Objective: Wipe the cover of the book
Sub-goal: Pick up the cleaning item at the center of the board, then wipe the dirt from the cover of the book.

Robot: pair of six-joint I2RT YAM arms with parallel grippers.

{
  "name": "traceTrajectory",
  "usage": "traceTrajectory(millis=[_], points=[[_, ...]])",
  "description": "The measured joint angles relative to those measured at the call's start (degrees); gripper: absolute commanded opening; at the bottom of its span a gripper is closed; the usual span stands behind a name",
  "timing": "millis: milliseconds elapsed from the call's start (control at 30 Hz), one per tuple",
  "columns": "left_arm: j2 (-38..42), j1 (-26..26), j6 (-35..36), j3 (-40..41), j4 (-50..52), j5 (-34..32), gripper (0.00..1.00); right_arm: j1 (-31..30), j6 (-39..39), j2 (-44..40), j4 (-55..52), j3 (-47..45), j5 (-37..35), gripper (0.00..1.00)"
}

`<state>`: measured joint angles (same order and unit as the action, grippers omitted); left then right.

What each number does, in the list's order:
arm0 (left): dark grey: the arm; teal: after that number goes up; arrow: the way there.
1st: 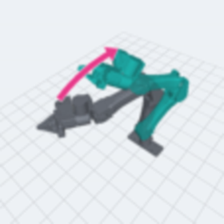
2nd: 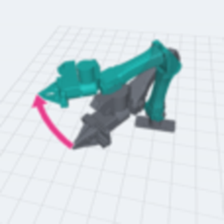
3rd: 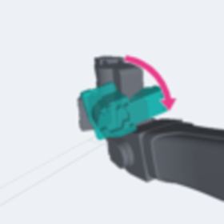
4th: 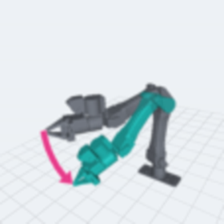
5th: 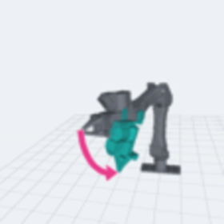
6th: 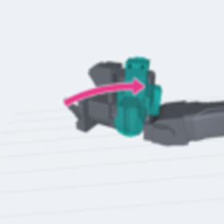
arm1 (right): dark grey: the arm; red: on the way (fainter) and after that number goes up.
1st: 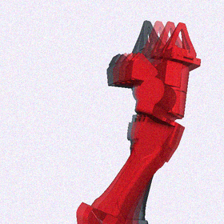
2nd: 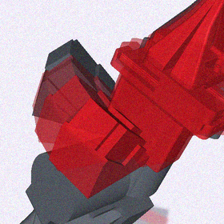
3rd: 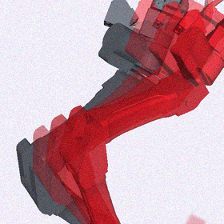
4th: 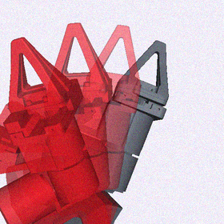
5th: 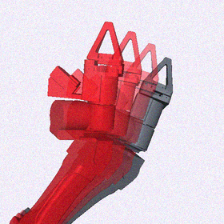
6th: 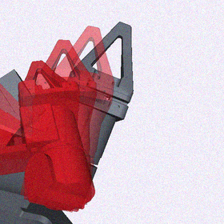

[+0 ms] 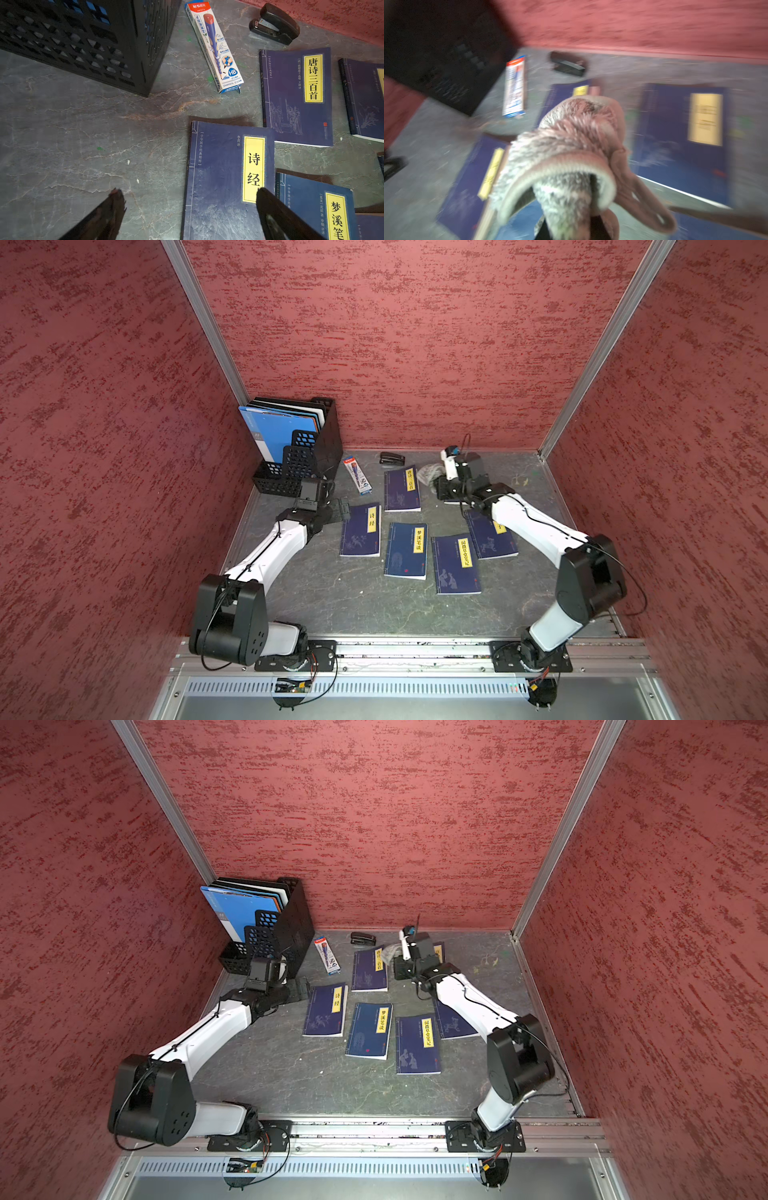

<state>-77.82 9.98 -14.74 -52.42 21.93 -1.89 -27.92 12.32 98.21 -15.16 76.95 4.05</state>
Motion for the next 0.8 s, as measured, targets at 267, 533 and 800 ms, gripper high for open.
traceTrajectory(millis=[267,533,800], points=[[2.67,-0.02,-1.99,0.11,3.45,-0.17,1.00,-9.11,0.37,13.92,0.28,9.66,3.89,0.13],[4.04,-0.35,-3.08,1.05,4.70,-0.85,1.00,-14.43,0.59,21.94,0.07,16.33,6.99,0.13],[5.25,-1.07,-3.85,1.11,5.16,-0.98,1.00,-15.41,0.76,29.70,-0.26,22.47,7.30,0.12]])
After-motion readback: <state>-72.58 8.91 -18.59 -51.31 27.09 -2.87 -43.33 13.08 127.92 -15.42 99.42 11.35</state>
